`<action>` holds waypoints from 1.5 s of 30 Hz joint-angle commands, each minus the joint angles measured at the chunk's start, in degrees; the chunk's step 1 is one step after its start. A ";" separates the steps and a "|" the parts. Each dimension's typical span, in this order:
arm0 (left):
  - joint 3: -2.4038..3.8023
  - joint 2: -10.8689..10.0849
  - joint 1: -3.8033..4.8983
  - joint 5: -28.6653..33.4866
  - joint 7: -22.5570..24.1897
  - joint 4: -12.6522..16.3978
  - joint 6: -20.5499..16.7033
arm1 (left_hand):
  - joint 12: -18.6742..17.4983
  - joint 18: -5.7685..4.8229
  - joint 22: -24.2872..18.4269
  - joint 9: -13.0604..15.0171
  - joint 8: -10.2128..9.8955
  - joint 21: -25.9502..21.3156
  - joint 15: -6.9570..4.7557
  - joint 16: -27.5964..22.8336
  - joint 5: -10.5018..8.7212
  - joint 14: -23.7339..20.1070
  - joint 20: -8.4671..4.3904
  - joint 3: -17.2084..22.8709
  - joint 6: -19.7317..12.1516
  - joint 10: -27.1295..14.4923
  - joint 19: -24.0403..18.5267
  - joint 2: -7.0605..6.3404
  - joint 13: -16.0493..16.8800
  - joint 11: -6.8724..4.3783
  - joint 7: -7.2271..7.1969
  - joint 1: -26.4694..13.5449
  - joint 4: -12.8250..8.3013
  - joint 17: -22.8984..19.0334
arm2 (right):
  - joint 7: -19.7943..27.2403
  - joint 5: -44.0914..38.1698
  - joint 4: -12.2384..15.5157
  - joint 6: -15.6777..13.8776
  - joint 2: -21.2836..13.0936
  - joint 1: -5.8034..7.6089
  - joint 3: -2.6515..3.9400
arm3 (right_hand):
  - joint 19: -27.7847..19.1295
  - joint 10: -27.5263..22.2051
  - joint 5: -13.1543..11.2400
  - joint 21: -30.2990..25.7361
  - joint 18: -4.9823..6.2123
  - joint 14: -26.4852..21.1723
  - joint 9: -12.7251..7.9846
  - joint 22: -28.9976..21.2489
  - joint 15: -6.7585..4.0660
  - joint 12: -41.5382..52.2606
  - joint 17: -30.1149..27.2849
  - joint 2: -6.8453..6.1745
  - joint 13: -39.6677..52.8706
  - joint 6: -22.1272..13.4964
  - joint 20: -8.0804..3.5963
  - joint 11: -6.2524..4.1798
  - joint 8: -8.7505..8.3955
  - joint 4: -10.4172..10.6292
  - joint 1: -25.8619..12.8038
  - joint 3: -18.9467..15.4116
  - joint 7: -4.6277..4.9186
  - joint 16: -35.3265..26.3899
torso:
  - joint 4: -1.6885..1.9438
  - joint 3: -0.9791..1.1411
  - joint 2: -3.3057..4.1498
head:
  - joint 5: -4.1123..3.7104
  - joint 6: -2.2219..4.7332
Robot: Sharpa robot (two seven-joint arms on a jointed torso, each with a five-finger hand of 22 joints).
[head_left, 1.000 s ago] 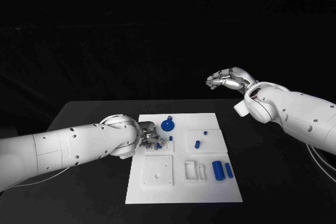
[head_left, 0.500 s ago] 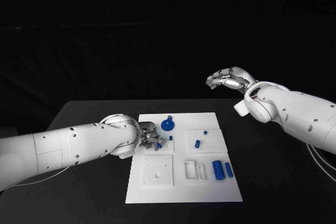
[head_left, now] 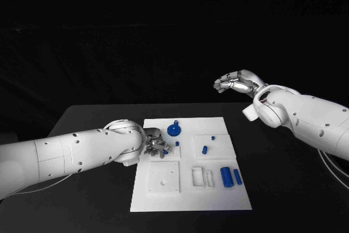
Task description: Assemble the parts on the task board
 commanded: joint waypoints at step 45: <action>0.05 -0.25 -0.20 0.54 0.33 -0.84 -1.56 | 0.80 1.53 0.54 0.48 0.49 -0.61 -2.38 1.09 -12.66 0.90 -7.18 -7.39 3.20 -3.16 -0.89 -8.77 -0.31 -2.61 -2.97 -4.44 4.28 -0.85 | 0.54 0.04 -0.19 0.86 -0.07 -0.53 0.03 | -0.67 0.41 0.53 -0.26 -0.71 -0.51 -0.19 0.19 -0.01 -0.41 -0.16 -0.08 -0.09 -0.43 0.10 0.15 0.06 -0.11 -0.60 -0.27 1.75 -0.24 | 0.03 -0.04 0.00 | -0.12 0.00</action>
